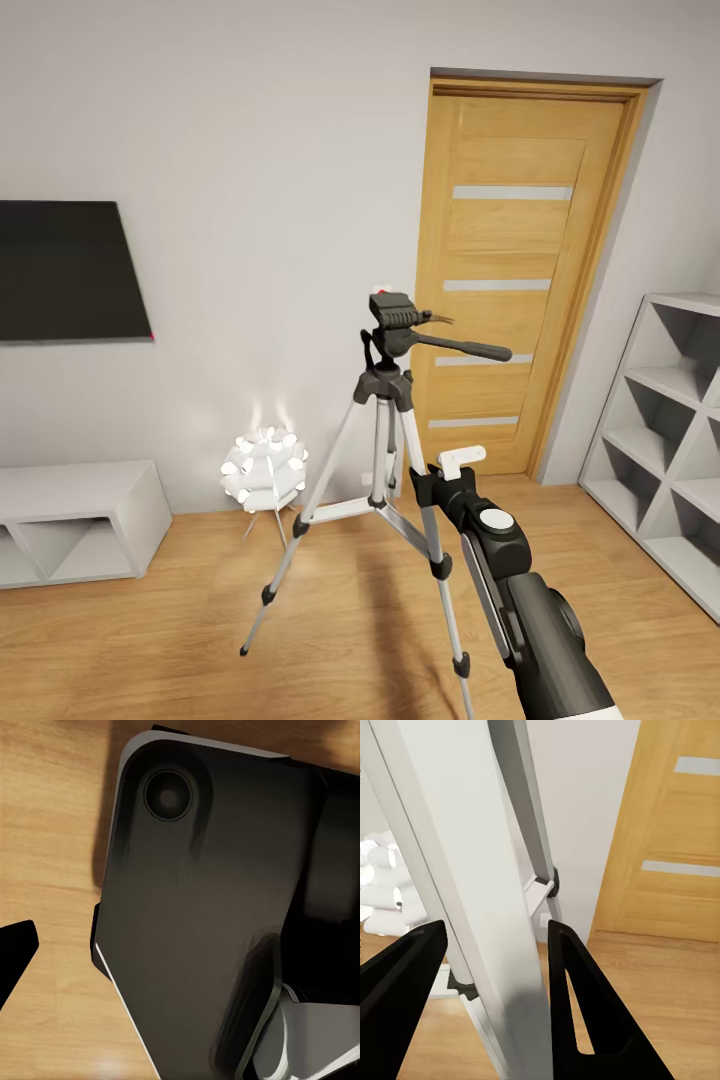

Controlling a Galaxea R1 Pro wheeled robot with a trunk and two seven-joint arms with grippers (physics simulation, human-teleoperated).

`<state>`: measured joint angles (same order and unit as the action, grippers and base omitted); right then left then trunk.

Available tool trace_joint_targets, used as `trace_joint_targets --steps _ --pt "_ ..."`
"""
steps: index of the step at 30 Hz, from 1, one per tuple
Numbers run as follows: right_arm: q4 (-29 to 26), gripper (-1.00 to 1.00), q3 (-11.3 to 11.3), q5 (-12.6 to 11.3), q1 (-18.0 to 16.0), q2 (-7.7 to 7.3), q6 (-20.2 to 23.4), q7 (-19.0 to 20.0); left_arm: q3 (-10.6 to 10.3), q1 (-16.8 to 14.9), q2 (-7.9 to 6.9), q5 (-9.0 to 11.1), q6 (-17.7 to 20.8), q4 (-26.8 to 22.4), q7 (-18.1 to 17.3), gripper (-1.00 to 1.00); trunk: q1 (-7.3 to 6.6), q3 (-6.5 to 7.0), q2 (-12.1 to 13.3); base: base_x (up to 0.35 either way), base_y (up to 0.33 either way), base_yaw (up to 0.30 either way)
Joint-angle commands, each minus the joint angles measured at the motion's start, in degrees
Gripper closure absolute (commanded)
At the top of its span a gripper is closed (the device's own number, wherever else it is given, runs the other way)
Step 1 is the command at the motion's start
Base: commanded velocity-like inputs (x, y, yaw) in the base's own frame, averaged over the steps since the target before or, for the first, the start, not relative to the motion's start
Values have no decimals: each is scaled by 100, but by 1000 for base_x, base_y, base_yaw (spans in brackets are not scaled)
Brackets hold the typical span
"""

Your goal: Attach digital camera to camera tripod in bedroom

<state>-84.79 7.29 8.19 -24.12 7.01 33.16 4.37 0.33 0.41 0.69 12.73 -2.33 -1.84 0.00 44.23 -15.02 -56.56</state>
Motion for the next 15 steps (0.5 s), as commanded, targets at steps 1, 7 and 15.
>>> trace_joint_targets --steps 1,7,15 --pt "-14 100 -1 58 -5 3 30 48 1 3 1 36 -7 -10 0 -100 1 -6 -5 0 0 0" --pt "-60 100 37 43 -5 -31 38 80 0 3 -1 36 -6 -10 0 -100 1 -6 -5 0 0 0" --pt "-64 100 44 34 -5 -123 34 406 -5 3 1 31 -11 -10 0 -100 1 -6 -5 -3 0 0"
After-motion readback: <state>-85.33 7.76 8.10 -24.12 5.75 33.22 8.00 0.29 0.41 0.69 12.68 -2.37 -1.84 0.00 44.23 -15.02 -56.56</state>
